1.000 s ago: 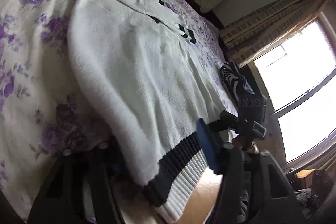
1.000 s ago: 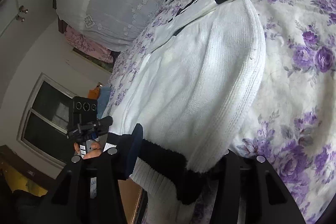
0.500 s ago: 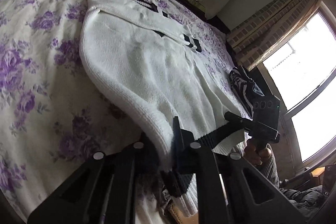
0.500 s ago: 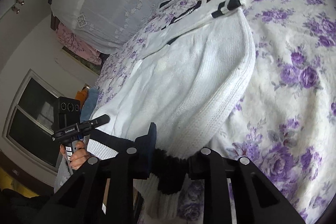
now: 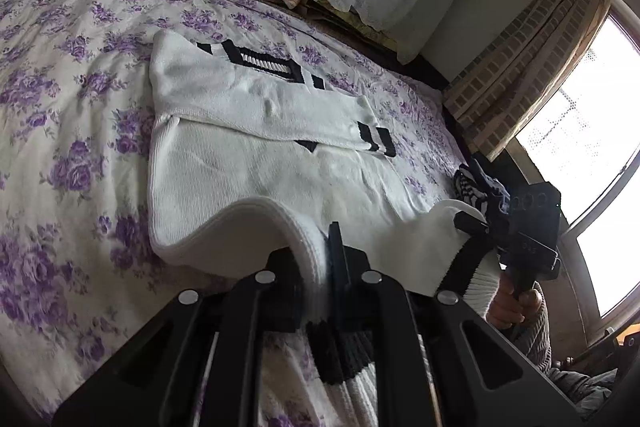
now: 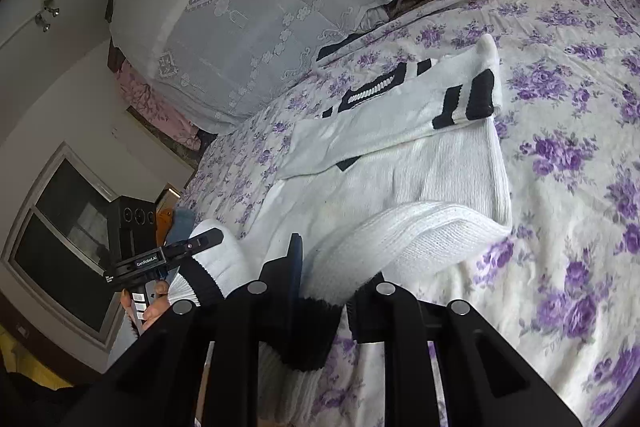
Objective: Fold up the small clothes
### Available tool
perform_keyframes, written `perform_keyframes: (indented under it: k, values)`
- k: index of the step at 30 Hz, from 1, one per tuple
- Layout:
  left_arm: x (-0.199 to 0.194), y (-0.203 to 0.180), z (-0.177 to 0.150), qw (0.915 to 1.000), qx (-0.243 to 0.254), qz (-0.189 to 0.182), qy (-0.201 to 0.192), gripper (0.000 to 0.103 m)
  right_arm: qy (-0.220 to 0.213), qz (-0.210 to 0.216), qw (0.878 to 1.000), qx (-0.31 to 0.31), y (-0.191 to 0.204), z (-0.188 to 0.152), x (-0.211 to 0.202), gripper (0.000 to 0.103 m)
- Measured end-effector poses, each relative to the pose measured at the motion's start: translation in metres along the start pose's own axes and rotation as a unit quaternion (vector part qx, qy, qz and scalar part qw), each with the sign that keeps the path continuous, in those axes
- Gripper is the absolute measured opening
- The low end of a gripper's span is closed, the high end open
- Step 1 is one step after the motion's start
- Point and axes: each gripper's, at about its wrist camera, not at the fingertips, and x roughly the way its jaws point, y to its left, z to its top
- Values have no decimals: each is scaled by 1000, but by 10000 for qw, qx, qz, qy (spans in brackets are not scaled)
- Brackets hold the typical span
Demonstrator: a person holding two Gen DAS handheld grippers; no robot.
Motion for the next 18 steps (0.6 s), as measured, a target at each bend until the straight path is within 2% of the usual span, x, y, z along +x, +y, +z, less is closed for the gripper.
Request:
perform_keyframes:
  k: [6,18]
  values:
    - [10,7,27,9999,-57,9,-84,9,-29,15,10000,46,-9,30,17,20]
    - [30,23,85,9994,-171,85,-302,9,-110,47,9986,512,-41,91,52,20]
